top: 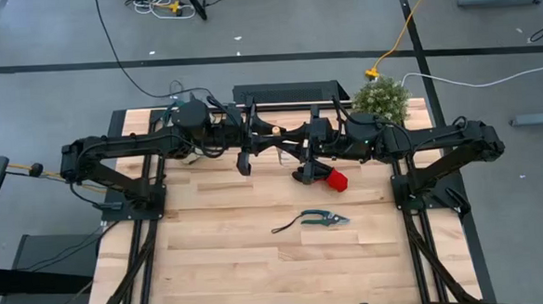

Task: Pick & Place Garden tools in Gardening bag
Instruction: Put the brown hand rake into the gardening bag

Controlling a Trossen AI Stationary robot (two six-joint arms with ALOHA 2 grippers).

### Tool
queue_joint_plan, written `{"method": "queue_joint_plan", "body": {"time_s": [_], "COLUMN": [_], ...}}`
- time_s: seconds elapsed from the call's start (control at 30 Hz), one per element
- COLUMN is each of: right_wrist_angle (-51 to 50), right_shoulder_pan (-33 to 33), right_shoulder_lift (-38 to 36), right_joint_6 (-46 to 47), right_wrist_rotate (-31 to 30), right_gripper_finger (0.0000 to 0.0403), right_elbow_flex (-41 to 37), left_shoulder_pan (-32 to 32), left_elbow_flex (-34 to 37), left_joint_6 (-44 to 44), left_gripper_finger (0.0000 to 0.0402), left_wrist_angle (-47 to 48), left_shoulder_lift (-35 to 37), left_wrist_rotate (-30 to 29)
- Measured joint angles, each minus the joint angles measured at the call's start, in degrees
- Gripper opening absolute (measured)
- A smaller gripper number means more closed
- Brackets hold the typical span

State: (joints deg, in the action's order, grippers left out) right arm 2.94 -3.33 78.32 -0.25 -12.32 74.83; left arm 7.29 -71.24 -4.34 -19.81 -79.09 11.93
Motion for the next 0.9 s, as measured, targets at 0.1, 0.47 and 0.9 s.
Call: {"method": "queue_joint_plan", "body": {"time_s": [0.1,0.47,0.9], "right_wrist_angle": [0.00,-0.84,-4.37], "right_shoulder_pan": [0.00,0.00,-0.02], "right_shoulder_lift": [0.00,-0.34,-3.96], "right_joint_6": [0.04,2.69,1.99], "right_wrist_rotate": [0.07,-0.15,-0.33], "right_gripper_finger": [0.0090,0.0163,0.0178], "right_elbow_flex": [0.00,0.09,0.09], "left_shoulder_pan": [-0.02,0.37,4.50], "left_elbow_flex": [0.00,0.02,-0.04], "left_joint_6": [0.57,0.47,2.00], "left_gripper_finger": [0.0077,0.0077,0.0077], "left_wrist_angle": [0.03,1.91,9.61], "left_shoulder_lift": [0.00,0.87,6.42], "left_wrist_rotate": [0.12,0.25,-0.59]}}
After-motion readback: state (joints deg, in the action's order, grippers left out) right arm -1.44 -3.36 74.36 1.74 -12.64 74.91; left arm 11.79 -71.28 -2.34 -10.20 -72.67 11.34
